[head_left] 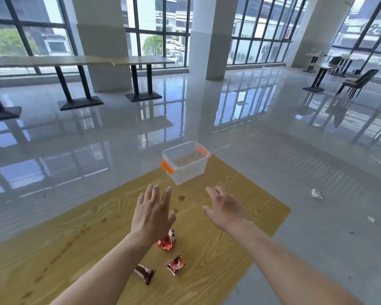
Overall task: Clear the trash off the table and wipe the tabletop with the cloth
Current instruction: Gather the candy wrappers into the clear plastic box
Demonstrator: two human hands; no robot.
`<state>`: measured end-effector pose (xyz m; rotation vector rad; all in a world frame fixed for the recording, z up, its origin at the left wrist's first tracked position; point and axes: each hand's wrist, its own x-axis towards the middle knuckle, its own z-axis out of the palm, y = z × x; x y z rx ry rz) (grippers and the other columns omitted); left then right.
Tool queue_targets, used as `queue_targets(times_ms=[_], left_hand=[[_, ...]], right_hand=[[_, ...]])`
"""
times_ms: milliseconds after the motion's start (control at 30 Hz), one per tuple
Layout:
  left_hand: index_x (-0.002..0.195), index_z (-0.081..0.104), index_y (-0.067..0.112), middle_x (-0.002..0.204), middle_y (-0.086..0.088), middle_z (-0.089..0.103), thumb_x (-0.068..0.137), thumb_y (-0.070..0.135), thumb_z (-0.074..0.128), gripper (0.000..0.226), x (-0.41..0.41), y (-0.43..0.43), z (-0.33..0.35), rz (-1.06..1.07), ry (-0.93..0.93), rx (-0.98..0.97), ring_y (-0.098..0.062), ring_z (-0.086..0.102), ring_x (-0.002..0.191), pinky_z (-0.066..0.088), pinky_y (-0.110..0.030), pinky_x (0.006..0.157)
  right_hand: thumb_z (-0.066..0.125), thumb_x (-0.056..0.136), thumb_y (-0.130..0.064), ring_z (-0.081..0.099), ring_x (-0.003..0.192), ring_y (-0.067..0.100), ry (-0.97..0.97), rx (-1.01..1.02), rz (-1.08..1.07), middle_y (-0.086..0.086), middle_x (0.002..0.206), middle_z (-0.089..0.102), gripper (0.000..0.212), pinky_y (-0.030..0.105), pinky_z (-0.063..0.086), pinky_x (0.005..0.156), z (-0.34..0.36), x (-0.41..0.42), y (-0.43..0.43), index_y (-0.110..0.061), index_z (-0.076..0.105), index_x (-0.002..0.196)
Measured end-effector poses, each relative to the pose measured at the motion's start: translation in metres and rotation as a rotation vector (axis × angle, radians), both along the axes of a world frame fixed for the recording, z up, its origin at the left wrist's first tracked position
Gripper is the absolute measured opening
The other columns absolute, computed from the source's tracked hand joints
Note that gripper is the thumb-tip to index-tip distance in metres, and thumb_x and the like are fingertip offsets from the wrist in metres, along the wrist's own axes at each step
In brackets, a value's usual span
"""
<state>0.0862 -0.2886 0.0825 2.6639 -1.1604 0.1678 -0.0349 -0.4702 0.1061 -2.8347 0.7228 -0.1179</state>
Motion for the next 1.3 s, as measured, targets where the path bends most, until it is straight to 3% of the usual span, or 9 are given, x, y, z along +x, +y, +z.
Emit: queue_targets(times_ms=[267,433,567,700,867,933,1033,1133,1300], left_hand=[[0.152,0.019,0.021,0.156,-0.016,0.024,0.092,0.049,0.05,0.073,0.061,-0.074,-0.017,0.064,0.088,0.003,-0.034,0.015,0.147,0.021,-0.049,0.118],[0.144,0.033,0.021,0.136,-0.012,0.043,0.087,0.042,0.056,0.065,0.114,-0.134,-0.036,0.166,0.164,-0.037,-0.03,0.039,0.129,0.037,-0.039,0.104],[0.136,0.041,0.019,0.131,-0.01,0.046,0.088,0.039,0.056,0.055,0.157,-0.176,-0.053,0.297,0.267,-0.101,-0.029,0.044,0.12,0.042,-0.037,0.094],[0.148,0.026,0.016,0.139,-0.009,0.039,0.089,0.036,0.056,0.069,0.189,-0.203,-0.073,0.415,0.362,-0.149,-0.027,0.037,0.128,0.04,-0.035,0.094],[0.152,0.014,0.022,0.149,-0.013,0.034,0.085,0.031,0.06,0.082,0.211,-0.216,-0.092,0.513,0.514,-0.169,-0.029,0.038,0.134,0.043,-0.04,0.097],[0.149,0.02,0.023,0.13,-0.006,0.048,0.08,0.025,0.061,0.08,0.215,-0.217,-0.095,0.508,0.517,-0.227,-0.026,0.052,0.114,0.046,-0.035,0.079],[0.138,0.035,0.019,0.112,0.001,0.051,0.078,0.016,0.06,0.065,0.216,-0.216,-0.093,0.478,0.487,-0.273,-0.02,0.052,0.094,0.039,-0.03,0.07],[0.127,0.042,0.017,0.109,0.004,0.051,0.077,0.013,0.06,0.052,0.215,-0.209,-0.088,0.48,0.446,-0.293,-0.017,0.049,0.091,0.037,-0.029,0.07],[0.121,0.045,0.016,0.106,0.007,0.051,0.076,0.012,0.06,0.048,0.201,-0.175,-0.073,0.486,0.364,-0.33,-0.017,0.049,0.09,0.036,-0.029,0.066]], right_hand=[[0.06,0.093,-0.041,0.045,0.125,0.029,0.046,0.058,-0.025,0.009,0.138,0.047,0.057,0.038,0.04,0.101,-0.018,0.076,-0.08,-0.016,0.042,0.141],[0.058,0.094,-0.039,0.044,0.126,0.031,0.072,0.142,-0.039,0.01,0.136,0.048,0.056,0.038,0.039,0.099,-0.034,0.146,-0.157,-0.015,0.041,0.142],[0.06,0.092,-0.032,0.052,0.114,0.03,0.028,0.263,-0.044,0.009,0.125,0.053,0.06,0.035,0.042,0.082,-0.041,0.203,-0.209,-0.025,0.036,0.146],[0.061,0.092,-0.028,0.052,0.113,0.031,0.062,0.258,-0.02,0.012,0.128,0.048,0.054,0.032,0.036,0.08,-0.052,0.252,-0.243,-0.024,0.04,0.142],[0.06,0.09,-0.027,0.05,0.119,0.033,0.16,0.275,0.041,0.013,0.134,0.046,0.069,0.038,0.04,0.092,-0.08,0.285,-0.264,-0.03,0.026,0.151],[0.055,0.093,-0.02,0.052,0.114,0.034,0.129,0.25,0.03,0.014,0.13,0.051,0.057,0.037,0.04,0.084,-0.09,0.292,-0.268,-0.022,0.034,0.146],[0.04,0.099,-0.014,0.055,0.106,0.034,0.042,0.198,0.021,0.016,0.12,0.06,0.034,0.034,0.033,0.073,-0.095,0.294,-0.268,-0.012,0.046,0.132],[0.033,0.103,-0.021,0.059,0.101,0.035,-0.009,0.182,0.021,0.016,0.115,0.064,0.032,0.034,0.032,0.07,-0.095,0.293,-0.262,-0.011,0.051,0.127],[0.045,0.098,-0.01,0.061,0.086,0.032,-0.089,0.19,0.064,0.011,0.102,0.067,0.024,0.034,0.038,0.065,-0.096,0.288,-0.238,-0.013,0.054,0.12]])
